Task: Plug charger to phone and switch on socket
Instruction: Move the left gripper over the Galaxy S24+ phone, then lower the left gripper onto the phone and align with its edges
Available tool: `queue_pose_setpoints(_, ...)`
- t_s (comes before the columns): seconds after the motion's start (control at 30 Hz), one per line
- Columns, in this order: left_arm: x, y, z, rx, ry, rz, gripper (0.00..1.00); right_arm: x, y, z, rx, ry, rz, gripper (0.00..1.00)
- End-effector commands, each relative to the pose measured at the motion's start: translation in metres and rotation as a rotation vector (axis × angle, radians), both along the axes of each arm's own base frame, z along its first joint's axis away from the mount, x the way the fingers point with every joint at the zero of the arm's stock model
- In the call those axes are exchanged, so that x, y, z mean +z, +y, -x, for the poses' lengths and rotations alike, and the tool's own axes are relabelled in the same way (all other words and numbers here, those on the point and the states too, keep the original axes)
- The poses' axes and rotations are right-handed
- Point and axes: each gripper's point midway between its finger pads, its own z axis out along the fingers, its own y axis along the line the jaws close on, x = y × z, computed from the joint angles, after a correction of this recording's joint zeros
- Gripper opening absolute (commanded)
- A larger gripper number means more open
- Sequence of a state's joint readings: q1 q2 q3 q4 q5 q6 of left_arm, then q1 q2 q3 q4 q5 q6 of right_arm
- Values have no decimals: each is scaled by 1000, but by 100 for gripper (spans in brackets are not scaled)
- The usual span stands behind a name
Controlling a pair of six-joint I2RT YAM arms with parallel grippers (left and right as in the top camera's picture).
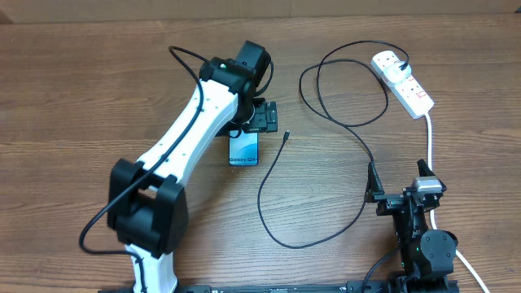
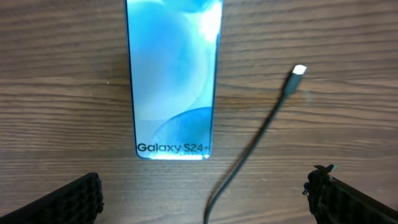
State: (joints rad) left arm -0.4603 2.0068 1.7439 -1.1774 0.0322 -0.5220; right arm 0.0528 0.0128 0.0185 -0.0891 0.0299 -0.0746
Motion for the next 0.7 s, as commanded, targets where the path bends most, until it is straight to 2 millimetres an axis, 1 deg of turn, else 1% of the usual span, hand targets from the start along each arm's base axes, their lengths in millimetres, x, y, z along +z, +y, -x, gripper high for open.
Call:
queue_pose_setpoints(0.0, -15, 0, -4, 6, 27, -20, 100, -2, -1, 0, -3, -2, 2, 100)
queue_pose_setpoints(0.1, -24, 1, -5, 1, 42, -35, 100, -2, -1, 0, -3, -3, 2, 100)
queue_pose_setpoints(0.27, -34, -1, -9, 1, 42, -37, 100, -2, -1, 0, -3, -2, 2, 100)
queue_pose_setpoints(0.67, -33, -6, -24, 3, -20, -17, 100, -2, -1, 0, -3, -3, 2, 100)
